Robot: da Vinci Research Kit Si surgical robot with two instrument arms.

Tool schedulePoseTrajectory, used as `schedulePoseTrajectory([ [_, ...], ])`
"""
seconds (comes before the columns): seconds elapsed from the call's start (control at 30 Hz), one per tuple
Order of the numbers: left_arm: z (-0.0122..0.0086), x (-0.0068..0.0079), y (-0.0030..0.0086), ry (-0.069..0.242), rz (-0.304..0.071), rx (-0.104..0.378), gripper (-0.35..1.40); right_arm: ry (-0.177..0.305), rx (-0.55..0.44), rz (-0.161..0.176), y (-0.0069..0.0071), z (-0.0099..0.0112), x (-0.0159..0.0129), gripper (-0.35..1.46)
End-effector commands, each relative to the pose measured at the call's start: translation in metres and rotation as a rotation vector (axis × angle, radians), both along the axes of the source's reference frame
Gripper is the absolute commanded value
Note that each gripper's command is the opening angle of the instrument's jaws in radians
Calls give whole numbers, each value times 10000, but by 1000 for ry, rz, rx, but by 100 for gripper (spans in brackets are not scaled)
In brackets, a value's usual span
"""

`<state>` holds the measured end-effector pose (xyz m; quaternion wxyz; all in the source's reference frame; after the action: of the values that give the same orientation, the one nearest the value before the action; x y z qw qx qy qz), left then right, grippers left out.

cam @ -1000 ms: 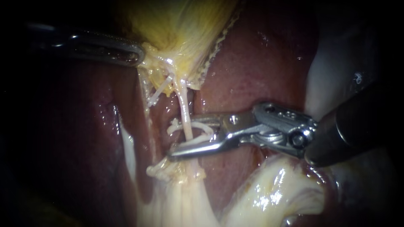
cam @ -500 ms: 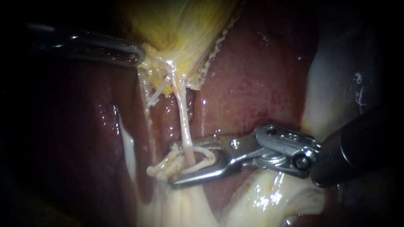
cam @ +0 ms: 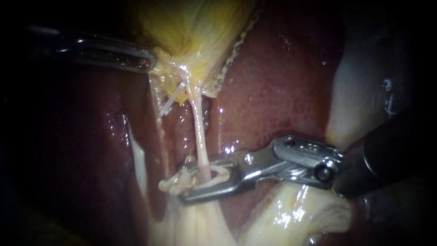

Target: Clipping first clip right tube

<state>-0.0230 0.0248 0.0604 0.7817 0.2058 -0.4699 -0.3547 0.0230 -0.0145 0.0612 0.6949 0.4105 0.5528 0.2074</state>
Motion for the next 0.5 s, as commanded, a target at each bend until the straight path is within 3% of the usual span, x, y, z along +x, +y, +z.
schedulePoseTrajectory([
  [0.03, 0, 0, 0, 0, 0, 0, -35, -9, 15, 6, 0, -2, 1, -11],
  [0.07, 0, 0, 0, 0, 0, 0, -35, -17, 31, 8, 0, -3, 1, -30],
  [0.1, 0, 1, 0, 0, 0, 0, -35, -19, 37, 8, -1, -4, 0, -35],
  [0.5, 0, 1, 0, 0, 1, 0, -35, -23, 43, 12, 1, -5, 0, -35],
])
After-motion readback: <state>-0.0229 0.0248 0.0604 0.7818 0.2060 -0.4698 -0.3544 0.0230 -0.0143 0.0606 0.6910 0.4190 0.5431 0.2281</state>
